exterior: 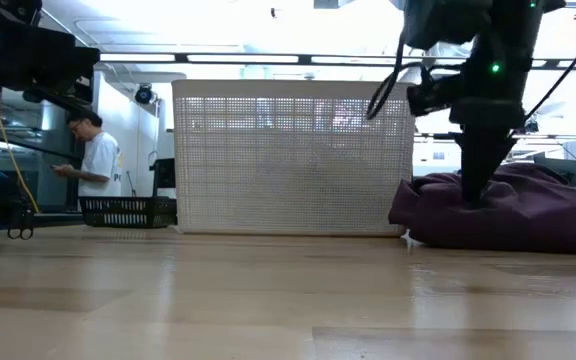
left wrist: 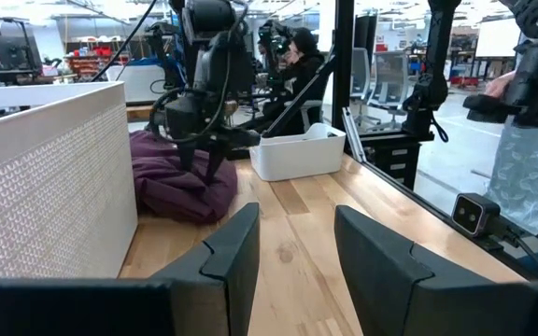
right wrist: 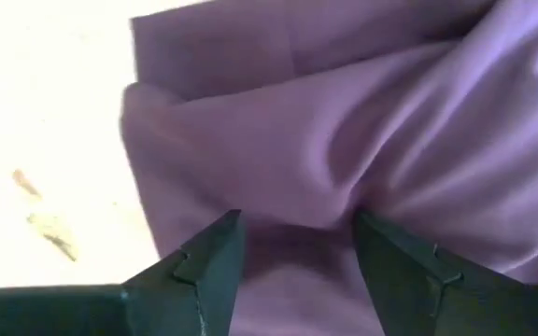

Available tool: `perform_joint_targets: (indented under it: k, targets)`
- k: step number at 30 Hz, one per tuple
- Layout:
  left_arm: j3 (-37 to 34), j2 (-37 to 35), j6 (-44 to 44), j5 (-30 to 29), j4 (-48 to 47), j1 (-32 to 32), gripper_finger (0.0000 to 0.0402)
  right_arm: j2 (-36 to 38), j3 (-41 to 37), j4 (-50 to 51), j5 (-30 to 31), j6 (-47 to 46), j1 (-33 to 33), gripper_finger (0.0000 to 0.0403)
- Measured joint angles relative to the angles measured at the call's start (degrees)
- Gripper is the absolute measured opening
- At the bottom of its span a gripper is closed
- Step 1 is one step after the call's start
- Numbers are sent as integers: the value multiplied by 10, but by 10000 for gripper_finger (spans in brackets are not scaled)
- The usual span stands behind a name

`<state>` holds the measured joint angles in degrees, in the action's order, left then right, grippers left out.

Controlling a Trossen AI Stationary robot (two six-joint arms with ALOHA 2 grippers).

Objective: Pick & place medical supplies in basket/bin
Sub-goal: Put the maroon patient gown into the large white bin

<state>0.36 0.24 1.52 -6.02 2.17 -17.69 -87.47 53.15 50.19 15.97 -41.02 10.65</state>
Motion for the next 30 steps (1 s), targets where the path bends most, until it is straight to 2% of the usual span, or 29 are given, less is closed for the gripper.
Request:
perform_joint_targets:
  k: [7, 13, 23, 30]
  targets:
    - [0, 0, 0, 0, 0, 0, 135, 8, 0, -11, -20, 23, 40, 193]
    - [0, 0, 0, 0, 0, 0, 135, 8, 0, -38, -10, 23, 77, 193]
    - [0, 0, 0, 0, 0, 0, 135, -26, 2, -48, 107, 36, 147, 193]
    - [0, 0, 0, 0, 0, 0, 135, -64, 2, -32, 116, 1, 162, 193]
